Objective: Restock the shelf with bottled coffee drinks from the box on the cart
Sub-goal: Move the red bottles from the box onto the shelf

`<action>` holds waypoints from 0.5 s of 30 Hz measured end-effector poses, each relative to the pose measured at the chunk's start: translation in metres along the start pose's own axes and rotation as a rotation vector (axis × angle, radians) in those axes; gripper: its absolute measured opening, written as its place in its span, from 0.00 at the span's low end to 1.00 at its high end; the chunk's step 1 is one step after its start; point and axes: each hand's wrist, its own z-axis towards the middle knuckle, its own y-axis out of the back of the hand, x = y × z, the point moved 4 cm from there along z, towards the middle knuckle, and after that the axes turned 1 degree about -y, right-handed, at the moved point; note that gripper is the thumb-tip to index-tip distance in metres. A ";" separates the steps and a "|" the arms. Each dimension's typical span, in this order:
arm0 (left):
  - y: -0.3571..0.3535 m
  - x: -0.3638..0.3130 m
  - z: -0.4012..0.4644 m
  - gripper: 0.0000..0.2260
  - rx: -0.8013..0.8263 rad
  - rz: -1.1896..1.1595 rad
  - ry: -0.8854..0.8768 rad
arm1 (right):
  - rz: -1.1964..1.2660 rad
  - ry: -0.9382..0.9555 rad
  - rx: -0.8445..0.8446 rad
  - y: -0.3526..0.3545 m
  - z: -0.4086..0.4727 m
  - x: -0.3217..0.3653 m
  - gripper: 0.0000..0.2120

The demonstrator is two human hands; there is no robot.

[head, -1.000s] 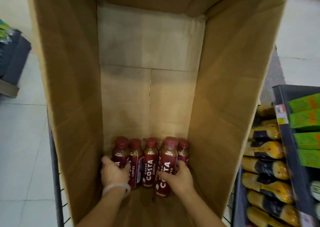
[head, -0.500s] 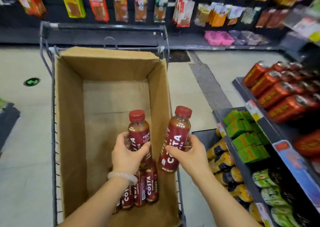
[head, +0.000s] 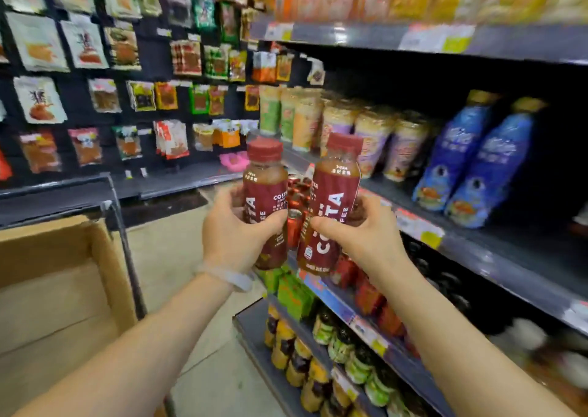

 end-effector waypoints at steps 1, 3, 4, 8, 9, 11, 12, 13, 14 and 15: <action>-0.018 -0.017 -0.002 0.22 0.025 -0.018 -0.033 | -0.008 0.014 -0.039 0.024 -0.002 0.004 0.19; -0.053 -0.045 -0.009 0.22 0.087 -0.046 -0.088 | -0.026 0.040 -0.117 0.071 -0.009 0.010 0.19; -0.070 -0.057 -0.014 0.23 0.119 -0.061 -0.105 | -0.037 0.047 -0.151 0.094 -0.014 0.013 0.20; -0.130 -0.094 -0.038 0.26 0.224 -0.108 -0.137 | -0.065 0.046 -0.259 0.169 -0.035 0.014 0.17; -0.145 -0.102 -0.045 0.24 0.254 -0.131 -0.139 | -0.068 0.039 -0.279 0.186 -0.040 0.012 0.17; -0.172 -0.116 -0.060 0.22 0.316 -0.175 -0.142 | -0.072 0.027 -0.312 0.215 -0.050 0.008 0.17; -0.184 -0.123 -0.067 0.23 0.348 -0.191 -0.145 | -0.074 0.023 -0.340 0.229 -0.054 0.006 0.17; -0.197 -0.128 -0.073 0.23 0.380 -0.203 -0.149 | -0.081 0.018 -0.372 0.242 -0.057 0.003 0.17; -0.209 -0.134 -0.080 0.23 0.412 -0.218 -0.151 | -0.088 0.008 -0.407 0.254 -0.060 0.000 0.17; -0.220 -0.139 -0.085 0.23 0.442 -0.228 -0.153 | -0.097 -0.005 -0.441 0.265 -0.062 -0.005 0.17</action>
